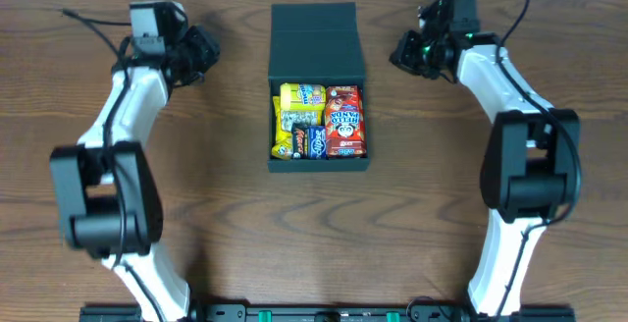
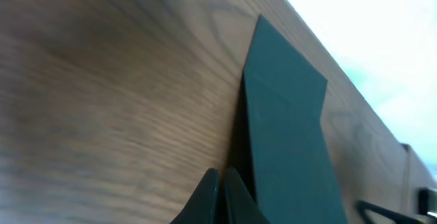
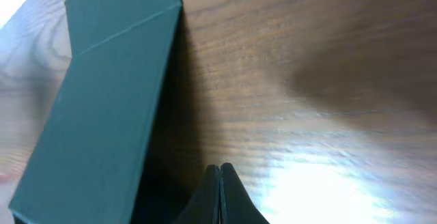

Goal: Pack container
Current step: 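Release the Mars bar and raise both grippers to the lid's back corners, then push the open lid forward with both grippers to close the box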

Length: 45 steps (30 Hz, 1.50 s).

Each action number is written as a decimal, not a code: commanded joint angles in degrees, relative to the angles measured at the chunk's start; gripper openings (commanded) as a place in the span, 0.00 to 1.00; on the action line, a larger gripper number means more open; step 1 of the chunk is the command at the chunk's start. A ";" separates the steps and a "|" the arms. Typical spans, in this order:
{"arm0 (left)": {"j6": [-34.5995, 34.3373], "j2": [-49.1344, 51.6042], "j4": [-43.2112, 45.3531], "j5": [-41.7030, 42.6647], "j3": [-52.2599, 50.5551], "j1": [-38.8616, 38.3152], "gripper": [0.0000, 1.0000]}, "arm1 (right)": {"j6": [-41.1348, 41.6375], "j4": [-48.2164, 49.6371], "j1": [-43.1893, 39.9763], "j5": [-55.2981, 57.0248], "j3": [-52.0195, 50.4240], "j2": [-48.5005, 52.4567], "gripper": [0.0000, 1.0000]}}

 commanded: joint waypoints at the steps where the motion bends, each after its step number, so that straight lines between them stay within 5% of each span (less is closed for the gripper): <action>1: -1.66 5.79 -3.32 5.73 7.93 -0.02 0.06 | 5.97 2.49 0.81 -5.75 0.24 1.60 0.02; 9: -3.56 19.69 -11.98 12.90 21.59 -1.14 0.06 | 12.11 7.34 2.14 -9.40 0.24 6.71 0.02; 24: -4.59 21.75 -11.50 17.40 21.94 -5.92 0.06 | 14.05 15.17 4.76 -13.05 0.24 7.61 0.02; 39: 4.24 20.85 -11.13 25.86 27.65 -5.01 0.06 | 13.29 38.51 -0.17 -37.55 0.24 7.61 0.02; 45: 8.74 18.84 -12.96 28.30 29.18 -5.01 0.06 | 13.27 40.02 0.13 -46.99 0.24 7.61 0.02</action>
